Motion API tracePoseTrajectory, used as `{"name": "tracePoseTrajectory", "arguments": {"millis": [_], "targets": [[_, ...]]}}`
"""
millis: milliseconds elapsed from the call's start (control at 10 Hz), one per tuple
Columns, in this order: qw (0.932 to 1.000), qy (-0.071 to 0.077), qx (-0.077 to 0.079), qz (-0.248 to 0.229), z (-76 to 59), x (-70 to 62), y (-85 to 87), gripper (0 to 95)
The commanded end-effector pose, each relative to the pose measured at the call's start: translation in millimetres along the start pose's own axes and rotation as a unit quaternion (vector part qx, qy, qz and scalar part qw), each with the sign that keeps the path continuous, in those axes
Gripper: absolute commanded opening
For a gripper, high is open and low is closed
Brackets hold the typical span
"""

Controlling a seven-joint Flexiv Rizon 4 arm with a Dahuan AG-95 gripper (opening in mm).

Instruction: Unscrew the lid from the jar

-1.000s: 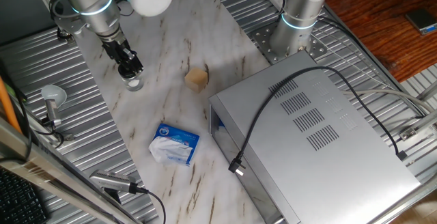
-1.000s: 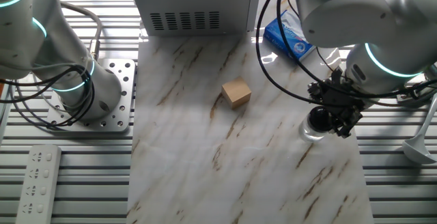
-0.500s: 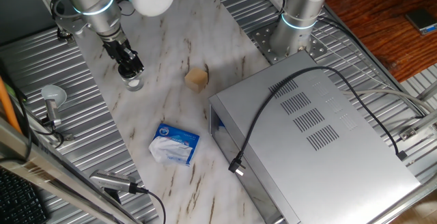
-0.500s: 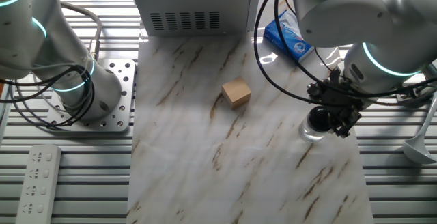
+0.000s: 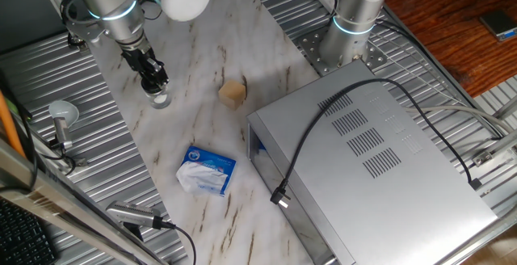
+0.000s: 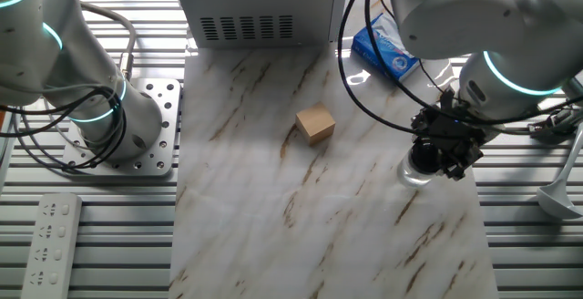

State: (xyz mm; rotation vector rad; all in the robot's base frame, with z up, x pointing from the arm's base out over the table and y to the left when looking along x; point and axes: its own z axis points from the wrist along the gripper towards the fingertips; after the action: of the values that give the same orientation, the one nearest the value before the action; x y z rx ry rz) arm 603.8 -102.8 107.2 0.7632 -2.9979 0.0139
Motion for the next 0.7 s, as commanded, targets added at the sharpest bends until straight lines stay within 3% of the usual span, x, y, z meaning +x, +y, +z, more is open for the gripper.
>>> {"name": "tracePoseTrajectory", "arguments": {"millis": [100, 400, 700], "targets": [[1.0000, -0.001, 0.000, -0.006, 0.9, -1.0, 0.0, 57.0], [0.9996, -0.004, -0.002, -0.029, 0.7, -0.6, 0.2, 57.0], [0.9978, -0.019, 0.000, -0.064, 0.8, -0.5, 0.2, 57.0]]}}
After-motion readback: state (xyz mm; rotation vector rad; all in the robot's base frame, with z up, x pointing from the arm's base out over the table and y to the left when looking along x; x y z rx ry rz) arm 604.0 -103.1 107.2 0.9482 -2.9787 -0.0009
